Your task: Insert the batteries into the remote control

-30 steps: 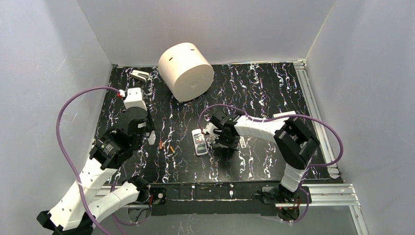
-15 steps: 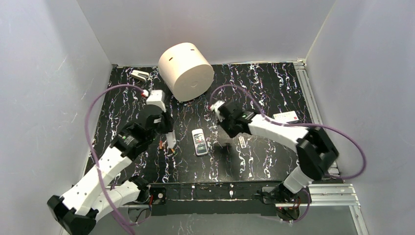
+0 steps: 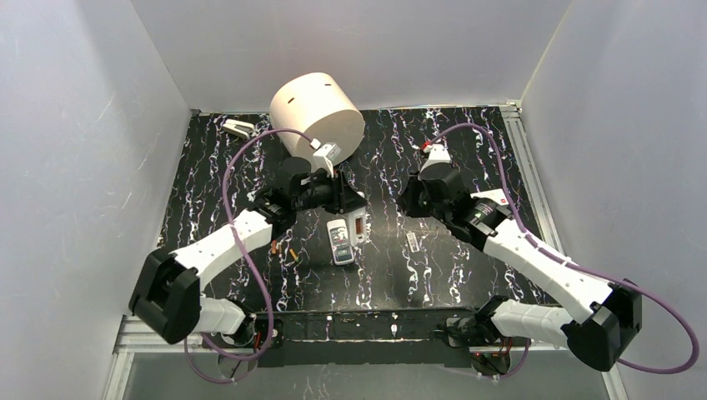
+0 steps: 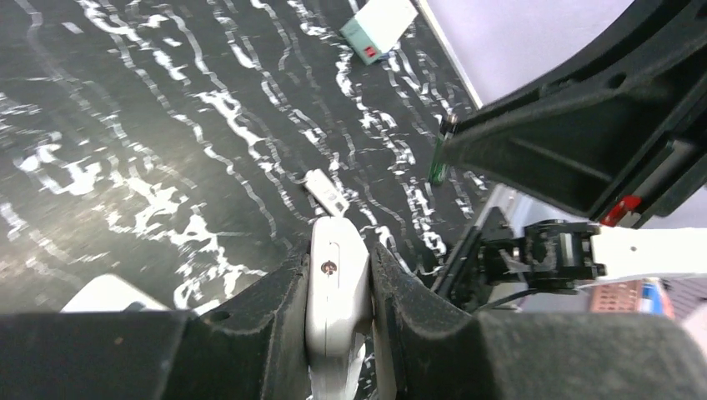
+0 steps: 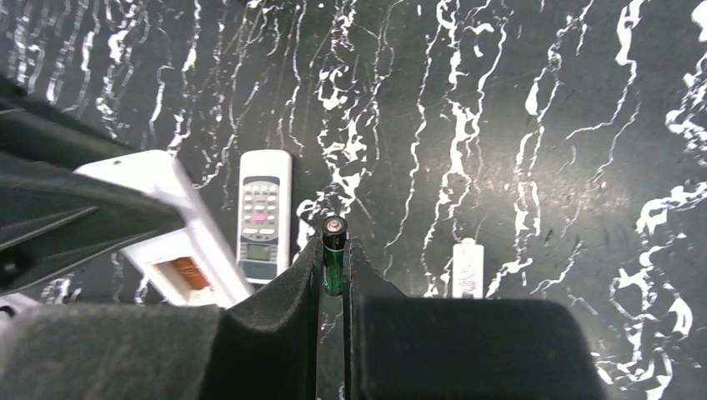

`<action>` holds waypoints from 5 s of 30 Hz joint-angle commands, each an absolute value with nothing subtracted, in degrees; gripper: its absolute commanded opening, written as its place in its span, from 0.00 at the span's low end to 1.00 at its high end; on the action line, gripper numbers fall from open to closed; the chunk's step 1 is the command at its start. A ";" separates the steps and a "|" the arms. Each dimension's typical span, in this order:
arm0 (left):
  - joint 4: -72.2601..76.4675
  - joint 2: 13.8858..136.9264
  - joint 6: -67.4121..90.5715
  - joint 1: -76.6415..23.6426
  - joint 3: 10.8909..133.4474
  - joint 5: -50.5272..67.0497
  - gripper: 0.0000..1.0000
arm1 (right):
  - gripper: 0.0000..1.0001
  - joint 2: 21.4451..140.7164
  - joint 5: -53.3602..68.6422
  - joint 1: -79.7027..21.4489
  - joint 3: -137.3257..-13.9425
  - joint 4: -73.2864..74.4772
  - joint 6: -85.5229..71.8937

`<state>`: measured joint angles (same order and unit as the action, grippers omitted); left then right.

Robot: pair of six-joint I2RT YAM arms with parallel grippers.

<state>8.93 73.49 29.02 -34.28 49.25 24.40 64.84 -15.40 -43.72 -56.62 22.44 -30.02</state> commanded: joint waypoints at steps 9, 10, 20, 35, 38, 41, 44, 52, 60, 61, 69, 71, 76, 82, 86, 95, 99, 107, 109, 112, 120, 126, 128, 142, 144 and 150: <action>43.35 82.49 52.01 -30.78 46.63 38.88 0.00 | 0.01 58.42 -5.48 -46.46 -52.10 11.28 -33.20; 43.51 82.60 52.78 -30.76 46.47 38.56 0.00 | 0.01 58.89 -5.77 -47.17 -52.62 11.02 -32.69; 36.97 82.42 59.23 -30.44 45.78 35.12 0.00 | 0.01 64.03 -11.89 -52.93 -54.67 7.83 -26.47; 27.46 82.42 61.29 -30.15 49.90 36.58 0.00 | 0.01 65.18 -17.15 -57.24 -51.54 2.12 -14.43; 25.87 82.61 62.06 -30.15 50.88 36.65 0.00 | 0.03 64.40 -17.51 -57.92 -49.43 1.16 -12.17; 23.83 82.46 62.37 -30.07 51.61 36.54 0.00 | 0.06 63.92 -16.70 -58.14 -48.12 1.28 -10.91; 21.65 82.10 61.92 -30.06 52.31 35.99 0.00 | 0.08 63.77 -16.12 -58.18 -47.46 2.19 -10.43; 19.53 82.59 61.19 -29.98 53.44 35.90 0.00 | 0.18 63.53 -14.16 -58.26 -46.99 3.28 -11.00; 18.18 82.57 60.22 -29.98 53.96 36.03 0.00 | 0.27 65.35 -15.42 -58.22 -49.39 4.75 -12.67; 18.00 82.57 59.94 -29.97 53.96 36.03 0.00 | 0.28 65.44 -15.84 -58.20 -49.75 4.93 -12.77; 16.38 82.09 58.74 -29.97 53.90 35.79 0.00 | 0.34 65.24 -17.32 -58.26 -51.37 4.64 -13.11; 16.07 82.01 58.55 -30.00 53.77 35.57 0.00 | 0.37 64.78 -17.28 -58.24 -51.85 4.56 -13.76; 15.17 81.83 57.58 -29.97 53.92 34.92 0.00 | 0.55 61.78 -18.92 -58.12 -53.09 4.73 -17.50; 15.03 82.18 57.07 -29.84 54.68 34.50 0.00 | 0.73 58.26 -21.09 -57.63 -52.99 3.90 -27.53; 15.03 81.93 56.80 -29.41 55.34 33.99 0.00 | 0.87 56.10 -24.74 -57.24 -51.64 3.48 -38.11; 15.03 80.41 60.50 -28.29 56.24 32.12 0.00 | 0.98 48.78 -32.13 -56.23 -42.00 0.86 -76.91; 15.03 79.43 62.32 -27.58 56.61 31.16 0.00 | 0.99 49.33 -32.89 -56.24 -44.81 8.52 -86.35; 17.28 79.48 66.05 -26.98 58.87 34.32 0.00 | 0.95 52.58 -26.24 -56.06 -43.01 5.42 -97.51; 18.11 79.38 67.42 -27.00 58.79 35.57 0.00 | 0.94 55.11 -21.94 -55.83 -44.16 2.52 -97.56; 18.79 79.15 68.23 -26.98 58.54 35.94 0.00 | 0.96 56.77 -20.85 -55.84 -45.65 -0.28 -96.92; 19.38 78.30 68.75 -26.98 57.68 36.59 0.00 | 0.99 55.91 -22.99 -55.32 -43.51 -5.19 -98.18; 20.13 77.59 67.34 -26.96 56.92 37.79 0.00 | 0.95 57.10 -21.93 -53.83 -43.07 -6.09 -99.51; 20.36 77.60 66.63 -27.03 56.74 38.49 0.00 | 0.95 57.82 -21.19 -53.33 -43.34 -7.39 -99.30; 21.09 76.87 64.93 -27.01 55.88 39.97 0.00 | 0.84 62.52 -14.23 -50.81 -42.35 -16.20 -98.83; 21.09 76.95 64.88 -26.98 55.90 40.00 0.00 | 0.81 62.58 -13.85 -50.72 -42.93 -16.01 -97.88; 21.44 77.75 65.25 -26.96 57.11 39.65 0.00 | 0.70 62.27 -13.50 -50.39 -42.42 -16.92 -97.44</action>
<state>21.08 79.29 66.28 -26.72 56.03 37.50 62.98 -13.76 -50.96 -42.09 -10.44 -97.54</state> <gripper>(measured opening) 0.241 0.733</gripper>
